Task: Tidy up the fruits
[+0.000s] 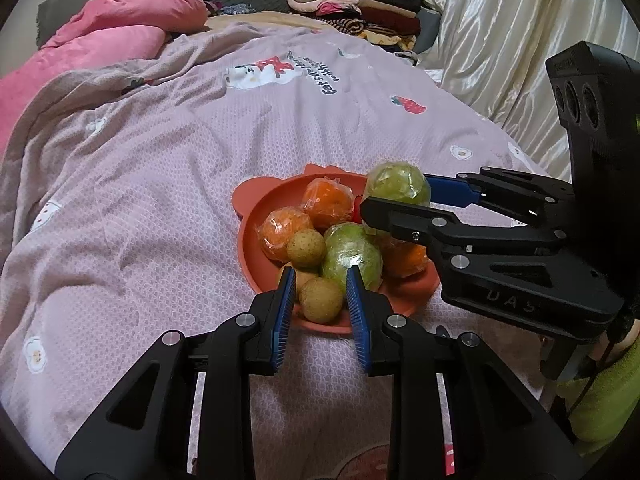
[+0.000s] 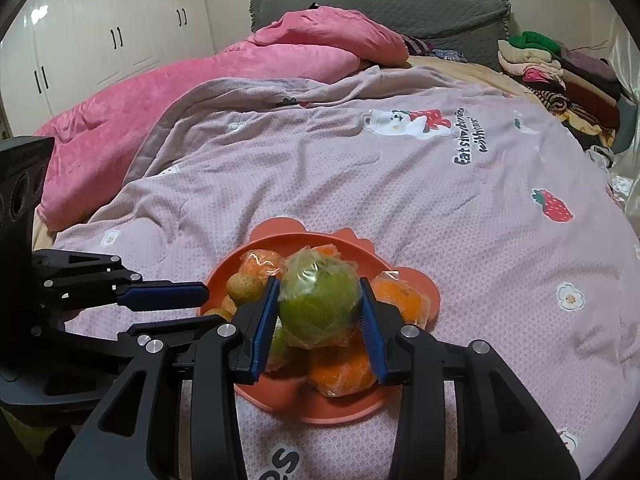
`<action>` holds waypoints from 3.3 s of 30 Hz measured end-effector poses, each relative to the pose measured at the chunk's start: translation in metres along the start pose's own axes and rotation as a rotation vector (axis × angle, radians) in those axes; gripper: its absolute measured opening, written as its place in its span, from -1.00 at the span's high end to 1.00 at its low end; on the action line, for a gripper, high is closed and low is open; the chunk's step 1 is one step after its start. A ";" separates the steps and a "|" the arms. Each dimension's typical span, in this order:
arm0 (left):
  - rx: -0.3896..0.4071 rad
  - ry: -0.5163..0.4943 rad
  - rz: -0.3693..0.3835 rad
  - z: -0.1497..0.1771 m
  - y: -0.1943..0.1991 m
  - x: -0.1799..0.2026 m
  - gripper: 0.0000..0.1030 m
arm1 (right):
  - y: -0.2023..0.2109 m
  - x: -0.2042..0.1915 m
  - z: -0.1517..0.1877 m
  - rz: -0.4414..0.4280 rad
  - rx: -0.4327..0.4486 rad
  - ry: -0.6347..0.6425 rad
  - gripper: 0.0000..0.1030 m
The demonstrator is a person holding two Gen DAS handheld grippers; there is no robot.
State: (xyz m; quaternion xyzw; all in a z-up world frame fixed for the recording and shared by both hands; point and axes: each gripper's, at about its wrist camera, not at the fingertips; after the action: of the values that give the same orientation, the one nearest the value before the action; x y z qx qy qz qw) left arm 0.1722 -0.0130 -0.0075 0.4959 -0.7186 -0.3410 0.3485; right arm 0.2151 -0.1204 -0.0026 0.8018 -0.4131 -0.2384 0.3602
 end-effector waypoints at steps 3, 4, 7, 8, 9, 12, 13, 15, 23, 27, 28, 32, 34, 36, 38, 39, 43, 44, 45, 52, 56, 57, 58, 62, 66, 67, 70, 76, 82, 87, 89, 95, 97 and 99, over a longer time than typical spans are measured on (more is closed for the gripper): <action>-0.002 0.000 0.000 0.000 0.000 0.000 0.63 | 0.002 0.003 0.000 -0.014 0.002 -0.012 0.18; 0.000 0.001 -0.002 0.000 0.000 -0.001 0.63 | 0.003 0.003 0.000 -0.015 0.003 -0.014 0.12; 0.002 0.001 -0.002 0.000 0.001 0.000 0.63 | 0.006 0.003 0.000 -0.019 0.008 -0.018 0.09; 0.001 0.002 -0.001 0.000 0.002 0.000 0.63 | 0.006 0.003 0.000 -0.018 0.010 -0.017 0.08; 0.002 0.001 -0.002 0.000 0.002 0.000 0.63 | 0.007 0.003 0.000 -0.016 0.011 -0.017 0.06; 0.004 0.001 -0.003 0.000 0.003 0.000 0.55 | 0.010 0.003 0.000 -0.018 0.018 -0.020 -0.02; 0.006 0.003 -0.006 0.000 0.004 0.000 0.52 | 0.013 0.003 0.000 -0.019 0.023 -0.022 -0.04; 0.005 0.000 -0.007 0.000 0.005 0.001 0.52 | 0.017 0.005 0.001 -0.019 0.032 -0.025 -0.07; 0.012 -0.001 -0.013 0.000 0.008 0.001 0.52 | 0.037 0.010 0.004 -0.015 0.072 -0.047 -0.27; 0.022 -0.004 -0.018 -0.001 0.011 0.002 0.43 | 0.049 0.011 0.007 -0.016 0.094 -0.060 -0.42; 0.026 -0.004 -0.020 -0.001 0.012 0.002 0.42 | 0.052 0.011 0.008 -0.012 0.099 -0.059 -0.45; 0.042 -0.008 -0.026 -0.001 0.019 0.003 0.42 | 0.062 0.010 0.011 -0.002 0.120 -0.068 -0.59; 0.051 -0.009 -0.029 -0.001 0.021 0.003 0.31 | 0.068 0.009 0.013 -0.002 0.129 -0.071 -0.69; 0.060 -0.012 -0.036 -0.001 0.025 0.004 0.30 | 0.073 0.008 0.015 -0.002 0.137 -0.070 -0.73; 0.069 -0.011 -0.038 -0.001 0.028 0.004 0.28 | 0.077 0.007 0.017 0.003 0.144 -0.070 -0.75; 0.073 -0.011 -0.039 -0.002 0.030 0.004 0.26 | 0.077 0.007 0.017 0.004 0.143 -0.069 -0.77; 0.084 -0.010 -0.046 -0.001 0.033 0.004 0.18 | 0.080 0.005 0.018 0.013 0.147 -0.072 -0.81; 0.087 -0.008 -0.047 -0.001 0.035 0.003 0.16 | 0.081 0.005 0.018 0.016 0.148 -0.073 -0.81; 0.089 -0.007 -0.050 -0.001 0.035 0.003 0.13 | 0.081 0.005 0.019 0.018 0.149 -0.072 -0.82; 0.111 0.008 -0.068 -0.001 0.044 0.000 -0.11 | 0.089 0.003 0.022 0.035 0.160 -0.066 -0.86; 0.123 0.018 -0.079 -0.001 0.048 -0.002 -0.30 | 0.088 0.001 0.022 0.045 0.161 -0.063 -0.87; 0.125 0.019 -0.080 -0.001 0.049 -0.001 -0.35 | 0.088 0.001 0.022 0.050 0.162 -0.062 -0.88; 0.128 0.022 -0.083 -0.001 0.050 -0.002 -0.42 | 0.089 0.001 0.021 0.055 0.162 -0.061 -0.89; 0.138 0.030 -0.100 -0.001 0.054 -0.003 -0.64 | 0.090 -0.002 0.022 0.062 0.167 -0.058 -0.91; 0.149 0.038 -0.115 0.000 0.059 -0.003 -0.81 | 0.092 -0.004 0.024 0.086 0.175 -0.053 -0.91; 0.152 0.038 -0.119 0.001 0.061 -0.003 -0.81 | 0.092 -0.004 0.025 0.092 0.177 -0.054 -0.91; 0.153 0.049 -0.126 0.004 0.065 -0.003 -0.81 | 0.096 -0.003 0.029 0.103 0.177 -0.061 -0.91; 0.153 0.053 -0.133 0.013 0.072 0.002 -0.81 | 0.108 -0.003 0.037 0.112 0.195 -0.062 -0.91; 0.156 0.059 -0.138 0.020 0.078 0.012 -0.81 | 0.121 -0.005 0.047 0.122 0.210 -0.064 -0.91; 0.143 0.076 -0.137 0.038 0.081 0.016 -0.81 | 0.131 -0.005 0.063 0.124 0.218 -0.066 -0.91; 0.138 0.082 -0.135 0.045 0.084 0.019 -0.81 | 0.133 -0.004 0.073 0.124 0.214 -0.070 -0.91; 0.129 0.097 -0.153 0.065 0.089 0.021 -0.81 | 0.138 -0.007 0.104 0.122 0.204 -0.100 -0.91; 0.122 0.103 -0.160 0.073 0.090 0.019 -0.81 | 0.138 -0.010 0.112 0.115 0.202 -0.107 -0.91; 0.113 0.113 -0.173 0.081 0.091 0.016 -0.81 | 0.138 -0.013 0.118 0.108 0.201 -0.112 -0.91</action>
State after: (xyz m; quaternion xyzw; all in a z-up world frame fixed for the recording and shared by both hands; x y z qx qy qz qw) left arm 0.0566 0.0086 0.0292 0.5935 -0.6703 -0.3002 0.3291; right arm 0.0604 -0.2100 0.0311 0.7958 -0.4969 -0.2207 0.2667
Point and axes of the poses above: each gripper's, at about its wrist camera, not at the fingertips, and y roughly against the way its jaws point, x to its right, z to its underside, and after that the axes turned 7 degrees about -x, right-handed
